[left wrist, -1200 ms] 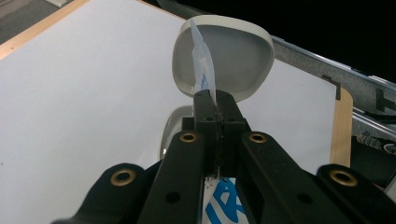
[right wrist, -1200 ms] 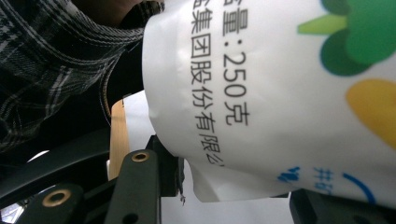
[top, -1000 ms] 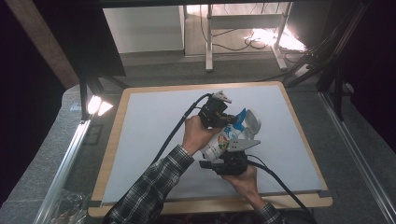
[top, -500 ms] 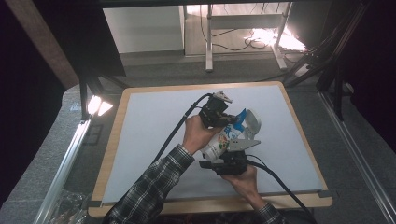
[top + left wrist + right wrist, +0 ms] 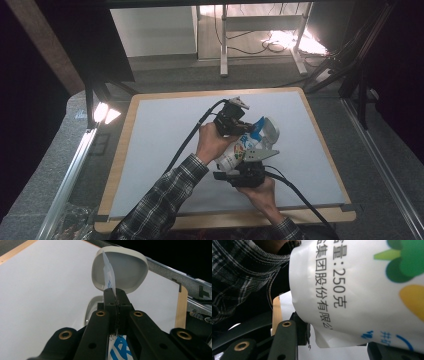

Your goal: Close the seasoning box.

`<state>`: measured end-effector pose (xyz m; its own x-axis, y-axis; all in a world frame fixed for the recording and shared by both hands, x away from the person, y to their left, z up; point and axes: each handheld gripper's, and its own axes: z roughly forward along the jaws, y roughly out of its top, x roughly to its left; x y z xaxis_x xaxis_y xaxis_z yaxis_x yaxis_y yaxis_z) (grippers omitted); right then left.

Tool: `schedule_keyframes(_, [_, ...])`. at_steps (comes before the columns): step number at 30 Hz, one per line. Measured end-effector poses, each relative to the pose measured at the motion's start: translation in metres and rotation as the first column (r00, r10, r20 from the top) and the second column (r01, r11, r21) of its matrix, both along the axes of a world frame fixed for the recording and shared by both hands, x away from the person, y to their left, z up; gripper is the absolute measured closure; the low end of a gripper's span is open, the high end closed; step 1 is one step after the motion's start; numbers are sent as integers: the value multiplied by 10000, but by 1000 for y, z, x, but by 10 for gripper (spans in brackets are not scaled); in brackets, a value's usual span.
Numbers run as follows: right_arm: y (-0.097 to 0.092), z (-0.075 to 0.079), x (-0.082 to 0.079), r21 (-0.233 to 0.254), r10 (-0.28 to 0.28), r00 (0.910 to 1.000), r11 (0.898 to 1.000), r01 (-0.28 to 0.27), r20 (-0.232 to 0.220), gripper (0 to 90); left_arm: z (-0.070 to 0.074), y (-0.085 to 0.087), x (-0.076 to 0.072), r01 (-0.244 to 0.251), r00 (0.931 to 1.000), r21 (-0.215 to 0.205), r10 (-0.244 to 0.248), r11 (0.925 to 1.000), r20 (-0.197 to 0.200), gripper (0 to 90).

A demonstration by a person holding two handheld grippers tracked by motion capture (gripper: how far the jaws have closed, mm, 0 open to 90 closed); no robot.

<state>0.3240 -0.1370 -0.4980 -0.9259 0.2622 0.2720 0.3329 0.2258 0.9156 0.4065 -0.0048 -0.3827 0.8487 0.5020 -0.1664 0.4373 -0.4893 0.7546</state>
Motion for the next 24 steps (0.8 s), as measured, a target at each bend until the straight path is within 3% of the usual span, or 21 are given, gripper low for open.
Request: schedule_keyframes(24, [1,1,-1,11,1,10000,10000,-1,18,579,0,-1,2,5,9999,34,-5,10000,-162,894])
